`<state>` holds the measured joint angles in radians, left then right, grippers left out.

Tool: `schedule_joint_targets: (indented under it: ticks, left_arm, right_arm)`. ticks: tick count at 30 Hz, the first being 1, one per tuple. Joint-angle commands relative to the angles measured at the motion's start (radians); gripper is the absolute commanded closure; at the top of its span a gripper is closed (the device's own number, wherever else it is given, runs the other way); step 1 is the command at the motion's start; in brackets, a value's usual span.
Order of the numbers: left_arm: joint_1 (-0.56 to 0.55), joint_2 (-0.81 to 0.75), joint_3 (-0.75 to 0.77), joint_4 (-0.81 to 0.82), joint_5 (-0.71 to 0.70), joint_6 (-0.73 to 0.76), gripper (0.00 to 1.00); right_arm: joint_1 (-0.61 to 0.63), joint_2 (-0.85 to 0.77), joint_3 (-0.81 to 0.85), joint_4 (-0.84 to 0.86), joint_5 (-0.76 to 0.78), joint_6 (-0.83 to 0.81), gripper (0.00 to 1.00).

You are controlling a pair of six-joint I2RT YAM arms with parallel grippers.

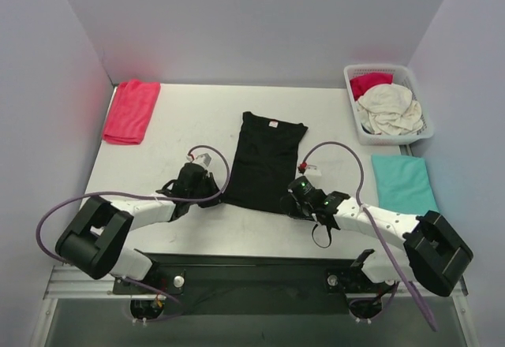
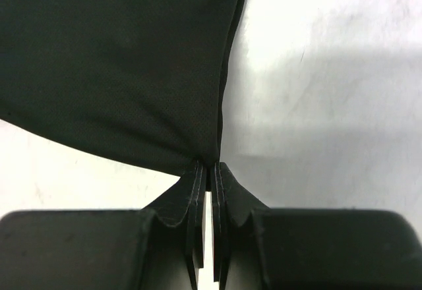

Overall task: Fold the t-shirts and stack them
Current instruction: Fold the long partially folded tshirt into a neat square

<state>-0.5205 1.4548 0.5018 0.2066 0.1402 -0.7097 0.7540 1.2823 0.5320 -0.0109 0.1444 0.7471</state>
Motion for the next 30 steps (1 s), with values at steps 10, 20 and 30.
schedule_joint_targets:
  ticks: [10, 20, 30]
  left_arm:
    - [-0.174, -0.473, -0.069, -0.338, -0.221, -0.057, 1.00]
    - [-0.314, -0.686, -0.014, -0.524, -0.344, -0.109, 1.00]
    - [-0.440, -0.760, 0.044, -0.644, -0.501, -0.151, 1.00]
  right_arm:
    - [0.237, -0.293, -0.040, -0.328, 0.283, 0.208, 1.00]
    - [0.413, -0.374, 0.034, -0.491, 0.445, 0.284, 1.00]
    - [0.553, -0.364, 0.204, -0.641, 0.596, 0.304, 1.00]
